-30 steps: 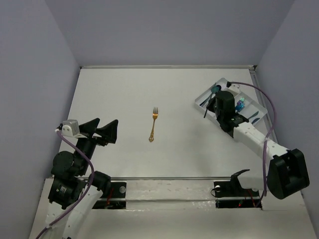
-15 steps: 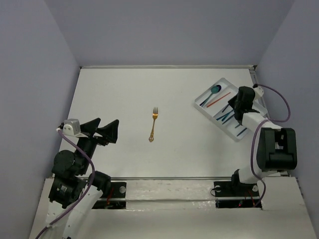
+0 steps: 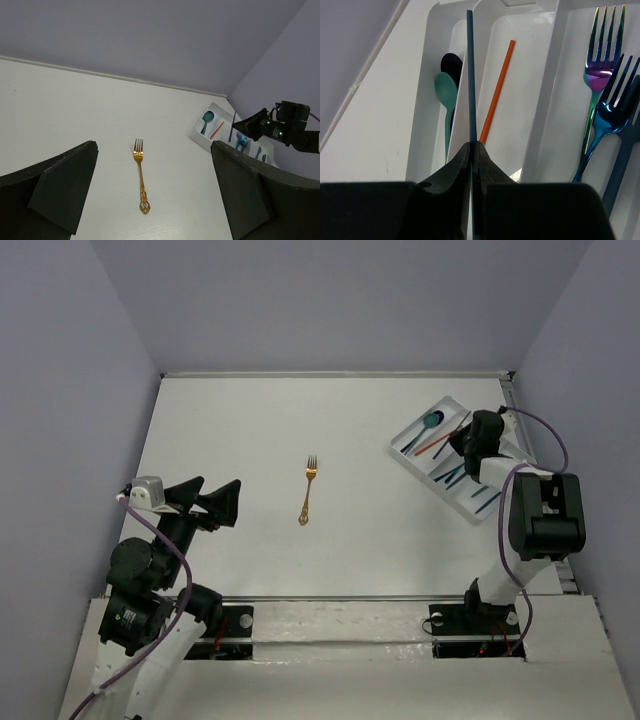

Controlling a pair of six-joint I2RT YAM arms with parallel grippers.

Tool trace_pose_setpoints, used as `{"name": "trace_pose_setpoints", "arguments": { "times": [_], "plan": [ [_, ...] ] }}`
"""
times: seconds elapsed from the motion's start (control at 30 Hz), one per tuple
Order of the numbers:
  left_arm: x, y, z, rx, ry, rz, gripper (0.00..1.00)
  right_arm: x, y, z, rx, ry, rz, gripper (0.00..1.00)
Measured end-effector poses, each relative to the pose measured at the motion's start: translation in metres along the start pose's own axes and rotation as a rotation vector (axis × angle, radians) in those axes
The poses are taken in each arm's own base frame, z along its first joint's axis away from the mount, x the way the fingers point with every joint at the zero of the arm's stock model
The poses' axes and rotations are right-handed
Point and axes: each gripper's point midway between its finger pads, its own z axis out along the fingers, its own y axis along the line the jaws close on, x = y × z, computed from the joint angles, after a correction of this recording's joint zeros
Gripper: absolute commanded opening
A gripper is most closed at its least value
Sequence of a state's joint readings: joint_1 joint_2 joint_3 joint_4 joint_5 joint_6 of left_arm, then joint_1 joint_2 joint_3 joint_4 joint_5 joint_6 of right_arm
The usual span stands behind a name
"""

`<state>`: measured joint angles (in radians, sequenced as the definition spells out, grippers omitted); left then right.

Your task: Sort the eating utensils into containers

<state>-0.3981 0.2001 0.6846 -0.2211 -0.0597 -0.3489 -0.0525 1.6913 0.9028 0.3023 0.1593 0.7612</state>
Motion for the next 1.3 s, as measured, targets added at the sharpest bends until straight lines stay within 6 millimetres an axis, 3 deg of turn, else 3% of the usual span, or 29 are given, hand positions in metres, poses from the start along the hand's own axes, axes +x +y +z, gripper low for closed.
{"name": "trace_pose_setpoints", "arguments": {
  "times": [0.03, 0.17, 0.27, 0.43, 0.53, 0.67, 0.7, 0.77, 0.8, 0.87, 0.97, 1.03, 1.3],
  "plan": [
    [0.0, 0.0, 0.0, 0.0, 0.0, 0.0, 0.99, 0.002, 0.0, 0.001, -0.001, 0.005, 0.005, 0.22],
    [0.0, 0.0, 0.0, 0.0, 0.0, 0.0, 0.99, 0.009, -0.002, 0.004, -0.001, 0.028, 0.019, 0.38],
    [0.0, 0.0, 0.0, 0.0, 0.0, 0.0, 0.99, 0.009, -0.001, 0.004, -0.008, 0.029, 0.018, 0.44],
    [0.0, 0.0, 0.0, 0.001, 0.001, 0.0, 0.99, 0.006, 0.01, -0.003, -0.056, 0.04, -0.025, 0.46],
    [0.0, -0.001, 0.0, 0.004, 0.001, 0.0, 0.99, -0.006, 0.032, -0.021, -0.143, 0.03, -0.067, 0.47],
    [0.0, -0.001, 0.0, 0.005, 0.002, 0.0, 0.99, 0.001, 0.076, -0.059, -0.293, 0.034, -0.17, 0.6],
    [0.0, -0.001, 0.0, 0.006, 0.002, 0.0, 0.99, 0.009, 0.092, -0.07, -0.345, 0.048, -0.208, 0.62],
    [0.0, -0.001, 0.0, 0.007, 0.003, 0.0, 0.99, 0.048, 0.128, -0.098, -0.469, 0.112, -0.308, 0.63],
    [0.0, -0.001, 0.0, 0.007, 0.003, 0.0, 0.99, 0.077, 0.145, -0.115, -0.531, 0.163, -0.374, 0.64],
    [0.001, -0.002, 0.0, 0.009, 0.005, 0.0, 0.99, 0.126, 0.159, -0.138, -0.596, 0.256, -0.471, 0.64],
    [0.002, -0.001, 0.001, 0.005, 0.008, 0.002, 0.99, 0.192, 0.165, -0.168, -0.644, 0.385, -0.606, 0.65],
    [0.002, -0.001, 0.002, 0.006, 0.012, 0.002, 0.99, 0.222, 0.166, -0.177, -0.638, 0.435, -0.677, 0.65],
    [0.003, -0.001, 0.002, 0.008, 0.015, 0.002, 0.99, 0.312, 0.174, -0.184, -0.569, 0.503, -0.897, 0.65]
  ]
}}
